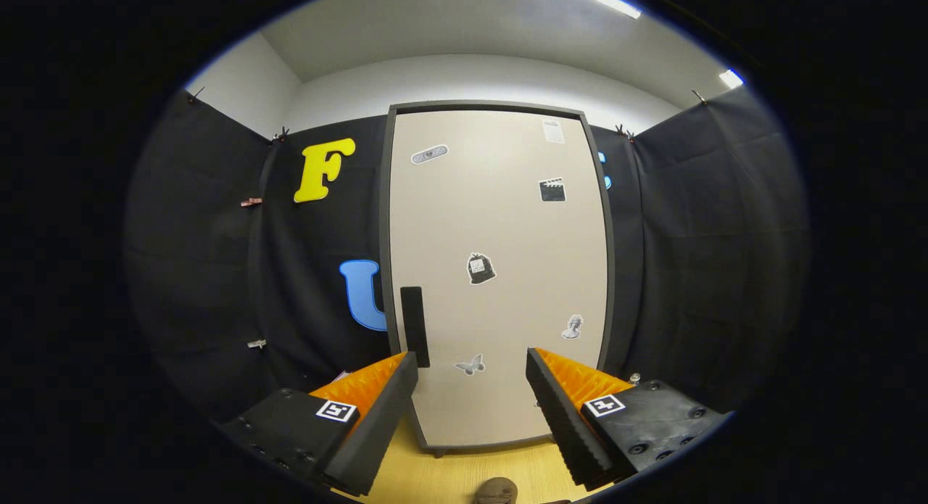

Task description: Open the shoe cabinet door, grab the shoes and put them into the shoe cabinet, then close the shoe cabinet door.

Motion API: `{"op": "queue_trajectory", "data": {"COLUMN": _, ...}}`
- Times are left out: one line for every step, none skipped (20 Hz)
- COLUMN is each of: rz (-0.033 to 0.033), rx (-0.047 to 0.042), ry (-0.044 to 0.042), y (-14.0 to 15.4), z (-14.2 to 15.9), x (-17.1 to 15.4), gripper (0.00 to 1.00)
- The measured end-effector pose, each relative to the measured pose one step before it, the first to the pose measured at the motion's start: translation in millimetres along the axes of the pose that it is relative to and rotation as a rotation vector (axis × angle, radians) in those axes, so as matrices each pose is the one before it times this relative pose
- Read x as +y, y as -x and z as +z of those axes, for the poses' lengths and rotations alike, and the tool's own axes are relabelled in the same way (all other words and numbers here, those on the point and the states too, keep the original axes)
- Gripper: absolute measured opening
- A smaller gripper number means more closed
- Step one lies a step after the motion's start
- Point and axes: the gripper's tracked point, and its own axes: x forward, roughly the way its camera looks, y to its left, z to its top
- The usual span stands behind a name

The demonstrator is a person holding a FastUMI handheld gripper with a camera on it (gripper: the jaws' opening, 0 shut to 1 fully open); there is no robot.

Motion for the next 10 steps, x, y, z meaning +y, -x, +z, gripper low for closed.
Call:
{"op": "queue_trajectory", "data": {"rz": 0.00306, "rx": 0.00237, "ry": 0.00217, "y": -3.09, "z": -0.74, "x": 2.12, "gripper": 0.98}}
{"op": "queue_trajectory", "data": {"rz": 0.00332, "rx": -0.00008, "ry": 0.00237, "y": -4.32, "z": -0.75, "x": 1.88, "gripper": 0.98}}
{"op": "queue_trajectory", "data": {"rz": 0.00480, "rx": -0.00156, "ry": 0.00124, "y": -4.64, "z": 0.02, "x": 2.41, "gripper": 0.98}}
{"op": "queue_trajectory", "data": {"rz": 0.00551, "rx": -0.00100, "ry": 0.00081, "y": -6.18, "z": -1.21, "x": 3.39, "gripper": 0.98}}
{"op": "queue_trajectory", "data": {"rz": 0.00519, "rx": 0.00188, "ry": -0.00031, "y": -6.00, "z": -1.21, "x": 3.10, "gripper": 0.98}}
{"op": "queue_trajectory", "data": {"rz": 0.00641, "rx": 0.00430, "ry": -0.00164, "y": -7.57, "z": -2.38, "x": 3.27, "gripper": 0.98}}
{"op": "queue_trajectory", "data": {"rz": 0.00767, "rx": 0.00450, "ry": -0.00336, "y": -8.68, "z": -2.22, "x": 4.50, "gripper": 0.98}}
{"op": "queue_trajectory", "data": {"rz": 0.00897, "rx": 0.00562, "ry": -0.00322, "y": -10.59, "z": -2.85, "x": 5.59, "gripper": 0.98}}
{"op": "queue_trajectory", "data": {"rz": 0.00941, "rx": 0.00693, "ry": -0.00169, "y": -9.48, "z": -2.74, "x": 5.91, "gripper": 0.98}}
{"op": "queue_trajectory", "data": {"rz": 0.00599, "rx": 0.00624, "ry": 0.00002, "y": -9.51, "z": -2.97, "x": 5.01, "gripper": 0.98}}
